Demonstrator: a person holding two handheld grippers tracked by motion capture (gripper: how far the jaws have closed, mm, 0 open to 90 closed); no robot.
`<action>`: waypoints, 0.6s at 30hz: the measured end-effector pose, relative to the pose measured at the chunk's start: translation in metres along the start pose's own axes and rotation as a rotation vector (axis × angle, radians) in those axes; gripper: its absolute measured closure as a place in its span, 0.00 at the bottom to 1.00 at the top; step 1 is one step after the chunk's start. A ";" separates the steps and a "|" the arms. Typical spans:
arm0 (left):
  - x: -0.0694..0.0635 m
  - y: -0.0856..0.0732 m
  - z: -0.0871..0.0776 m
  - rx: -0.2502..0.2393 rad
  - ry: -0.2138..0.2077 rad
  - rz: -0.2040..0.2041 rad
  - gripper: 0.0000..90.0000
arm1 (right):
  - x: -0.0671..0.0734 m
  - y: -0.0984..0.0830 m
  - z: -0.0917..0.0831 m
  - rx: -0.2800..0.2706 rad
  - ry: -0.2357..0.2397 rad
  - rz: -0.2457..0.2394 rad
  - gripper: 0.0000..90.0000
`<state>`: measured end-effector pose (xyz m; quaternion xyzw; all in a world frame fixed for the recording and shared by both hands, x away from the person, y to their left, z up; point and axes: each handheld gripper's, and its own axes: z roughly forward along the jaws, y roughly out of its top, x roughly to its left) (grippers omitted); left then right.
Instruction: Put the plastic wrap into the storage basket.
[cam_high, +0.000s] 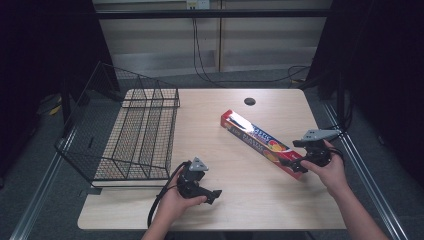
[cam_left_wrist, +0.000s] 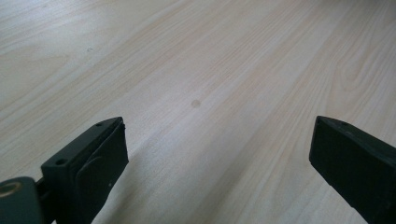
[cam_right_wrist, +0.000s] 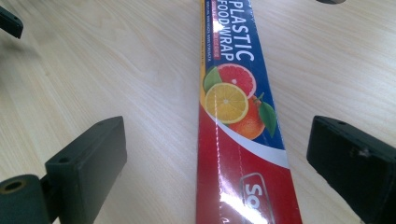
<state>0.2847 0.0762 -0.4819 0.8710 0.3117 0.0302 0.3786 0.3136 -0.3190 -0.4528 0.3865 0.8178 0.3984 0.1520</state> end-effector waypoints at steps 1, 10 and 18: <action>0.001 0.000 -0.001 0.013 -0.001 0.012 0.05 | 0.000 0.000 0.000 0.002 -0.004 -0.003 0.05; 0.000 0.000 -0.001 -0.001 -0.011 -0.002 0.05 | 0.007 0.009 0.006 0.027 -0.003 -0.027 0.05; 0.000 0.000 -0.002 0.021 -0.019 0.015 0.05 | 0.006 0.018 0.022 0.071 0.018 -0.022 0.04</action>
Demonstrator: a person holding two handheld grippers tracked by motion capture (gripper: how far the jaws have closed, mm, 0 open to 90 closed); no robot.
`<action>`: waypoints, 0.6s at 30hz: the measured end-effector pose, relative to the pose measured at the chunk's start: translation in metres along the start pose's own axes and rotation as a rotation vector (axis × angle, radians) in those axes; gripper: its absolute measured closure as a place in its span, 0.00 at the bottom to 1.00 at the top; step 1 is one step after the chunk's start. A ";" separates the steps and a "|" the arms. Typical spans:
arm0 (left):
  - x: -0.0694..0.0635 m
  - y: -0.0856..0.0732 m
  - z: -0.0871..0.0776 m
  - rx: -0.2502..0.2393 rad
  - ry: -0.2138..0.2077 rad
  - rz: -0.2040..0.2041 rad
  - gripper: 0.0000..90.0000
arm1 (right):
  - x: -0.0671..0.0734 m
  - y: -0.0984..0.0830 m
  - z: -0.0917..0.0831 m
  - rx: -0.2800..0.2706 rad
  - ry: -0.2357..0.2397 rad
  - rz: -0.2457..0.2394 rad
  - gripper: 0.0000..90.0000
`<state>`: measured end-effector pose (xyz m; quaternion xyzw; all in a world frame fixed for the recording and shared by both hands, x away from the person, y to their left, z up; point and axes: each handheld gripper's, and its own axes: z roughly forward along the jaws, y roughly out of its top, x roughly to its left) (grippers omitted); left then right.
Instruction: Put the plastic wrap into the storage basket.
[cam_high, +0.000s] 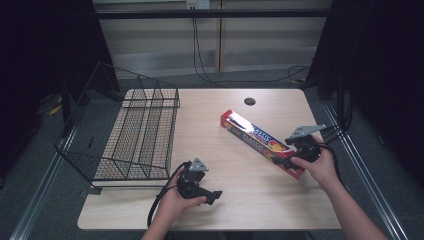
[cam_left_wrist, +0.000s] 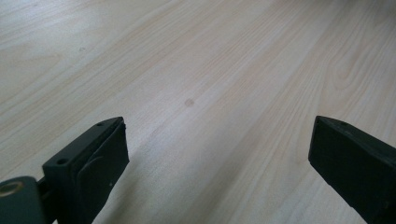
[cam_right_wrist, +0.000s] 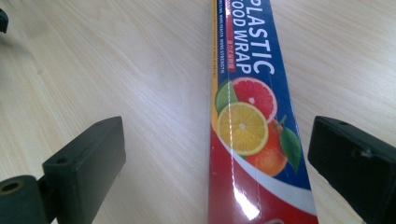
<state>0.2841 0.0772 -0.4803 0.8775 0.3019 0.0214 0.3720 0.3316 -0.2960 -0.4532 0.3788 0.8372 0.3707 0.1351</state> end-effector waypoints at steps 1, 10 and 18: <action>0.000 0.000 0.000 -0.002 -0.001 -0.002 0.05 | 0.000 0.002 0.002 0.007 -0.008 -0.002 0.04; -0.001 -0.001 0.002 0.006 -0.005 0.007 0.05 | -0.002 0.020 0.017 0.042 0.022 -0.008 0.03; -0.001 -0.001 0.003 0.003 -0.012 0.006 0.05 | -0.005 0.031 0.033 0.104 0.041 0.001 0.02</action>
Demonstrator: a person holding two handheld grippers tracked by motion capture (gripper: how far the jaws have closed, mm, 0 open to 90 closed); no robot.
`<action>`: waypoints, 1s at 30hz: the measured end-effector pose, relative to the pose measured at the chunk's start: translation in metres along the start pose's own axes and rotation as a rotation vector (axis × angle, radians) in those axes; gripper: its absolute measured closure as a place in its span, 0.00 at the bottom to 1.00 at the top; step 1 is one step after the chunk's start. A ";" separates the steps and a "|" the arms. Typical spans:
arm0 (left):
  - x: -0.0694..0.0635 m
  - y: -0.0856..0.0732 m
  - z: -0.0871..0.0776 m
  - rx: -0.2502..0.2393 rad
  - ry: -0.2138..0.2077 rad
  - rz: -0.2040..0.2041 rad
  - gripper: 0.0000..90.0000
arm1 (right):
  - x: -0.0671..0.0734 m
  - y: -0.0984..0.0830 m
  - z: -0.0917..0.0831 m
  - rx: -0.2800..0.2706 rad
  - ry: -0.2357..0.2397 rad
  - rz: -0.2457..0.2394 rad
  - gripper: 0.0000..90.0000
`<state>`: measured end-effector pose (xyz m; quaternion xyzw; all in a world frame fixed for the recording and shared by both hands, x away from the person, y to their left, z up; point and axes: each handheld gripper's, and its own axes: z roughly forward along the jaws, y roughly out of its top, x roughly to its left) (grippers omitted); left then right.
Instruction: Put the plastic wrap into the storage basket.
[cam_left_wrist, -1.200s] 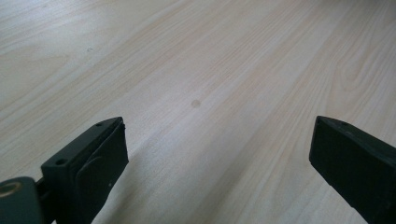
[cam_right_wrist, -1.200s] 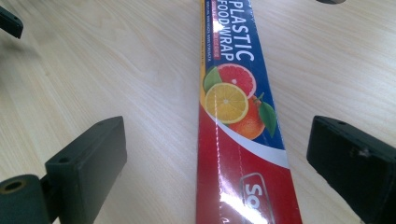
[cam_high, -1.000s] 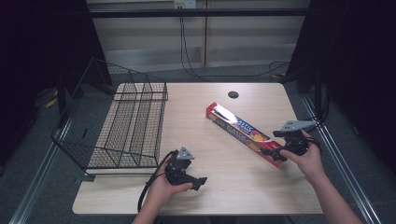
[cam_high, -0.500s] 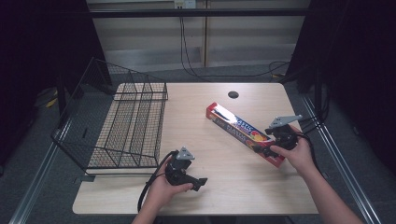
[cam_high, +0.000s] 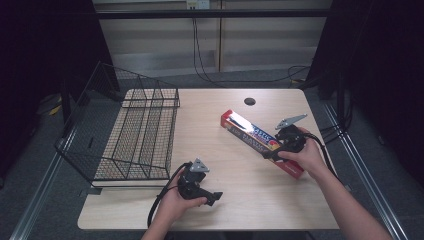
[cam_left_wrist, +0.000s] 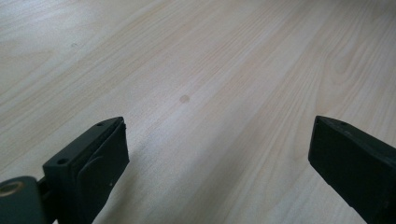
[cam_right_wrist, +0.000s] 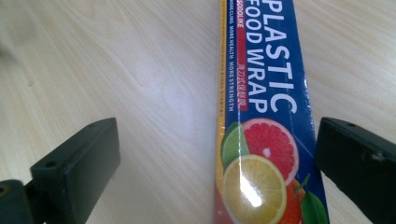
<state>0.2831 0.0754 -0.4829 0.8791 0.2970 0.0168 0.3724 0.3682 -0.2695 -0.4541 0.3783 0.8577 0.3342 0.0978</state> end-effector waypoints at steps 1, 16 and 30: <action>0.000 0.000 0.000 0.001 0.000 0.000 0.05 | 0.000 0.000 0.000 0.000 0.000 0.000 0.02; -0.001 0.000 0.000 0.030 -0.007 0.006 0.06 | -0.010 0.008 0.013 0.127 -0.086 0.051 0.14; -0.001 -0.001 0.002 0.018 0.002 0.006 0.06 | -0.013 0.009 0.022 0.153 -0.098 0.083 0.20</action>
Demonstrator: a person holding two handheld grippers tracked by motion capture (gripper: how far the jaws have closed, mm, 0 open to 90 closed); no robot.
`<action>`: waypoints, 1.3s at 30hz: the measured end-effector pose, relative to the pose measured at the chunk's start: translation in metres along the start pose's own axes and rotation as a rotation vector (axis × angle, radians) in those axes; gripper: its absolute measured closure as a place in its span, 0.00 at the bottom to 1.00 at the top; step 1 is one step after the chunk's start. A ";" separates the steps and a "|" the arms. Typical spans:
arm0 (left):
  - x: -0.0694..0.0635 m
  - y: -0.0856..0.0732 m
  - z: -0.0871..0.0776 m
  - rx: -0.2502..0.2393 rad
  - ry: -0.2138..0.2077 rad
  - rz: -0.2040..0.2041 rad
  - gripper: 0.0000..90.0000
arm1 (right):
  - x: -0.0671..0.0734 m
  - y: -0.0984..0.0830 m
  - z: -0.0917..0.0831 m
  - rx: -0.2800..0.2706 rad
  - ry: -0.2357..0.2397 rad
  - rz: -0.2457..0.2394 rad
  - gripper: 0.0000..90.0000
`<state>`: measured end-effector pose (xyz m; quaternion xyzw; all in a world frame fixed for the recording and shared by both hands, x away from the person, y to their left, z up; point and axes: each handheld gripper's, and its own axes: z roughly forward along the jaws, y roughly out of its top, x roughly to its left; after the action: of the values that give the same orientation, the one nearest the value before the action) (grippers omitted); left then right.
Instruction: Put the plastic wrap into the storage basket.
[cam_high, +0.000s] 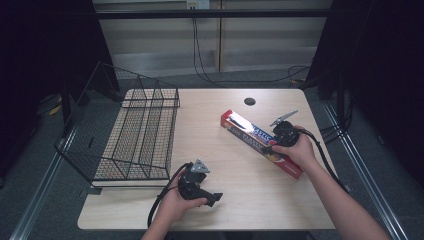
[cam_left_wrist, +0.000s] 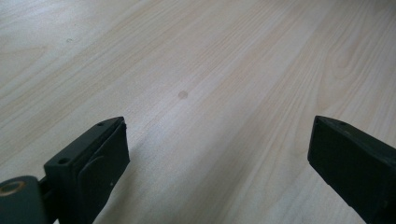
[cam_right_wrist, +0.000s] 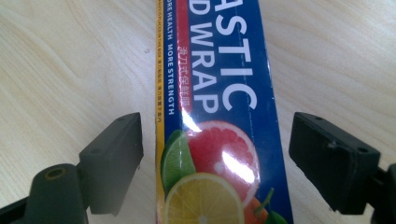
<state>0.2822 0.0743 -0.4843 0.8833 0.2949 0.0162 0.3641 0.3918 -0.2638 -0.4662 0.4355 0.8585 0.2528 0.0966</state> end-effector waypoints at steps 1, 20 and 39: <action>0.000 0.000 0.000 0.001 0.000 0.001 0.06 | 0.000 0.000 0.000 0.004 -0.001 -0.012 0.20; 0.000 0.000 0.002 0.006 -0.002 0.006 0.06 | 0.001 0.002 0.010 0.049 0.001 0.002 0.44; -0.003 0.034 -0.011 0.001 -0.065 0.032 0.06 | 0.010 -0.001 -0.035 -0.004 0.073 -0.172 0.49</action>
<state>0.2947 0.0608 -0.4529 0.8881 0.2689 -0.0067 0.3727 0.3716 -0.2686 -0.4365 0.3507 0.8952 0.2608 0.0875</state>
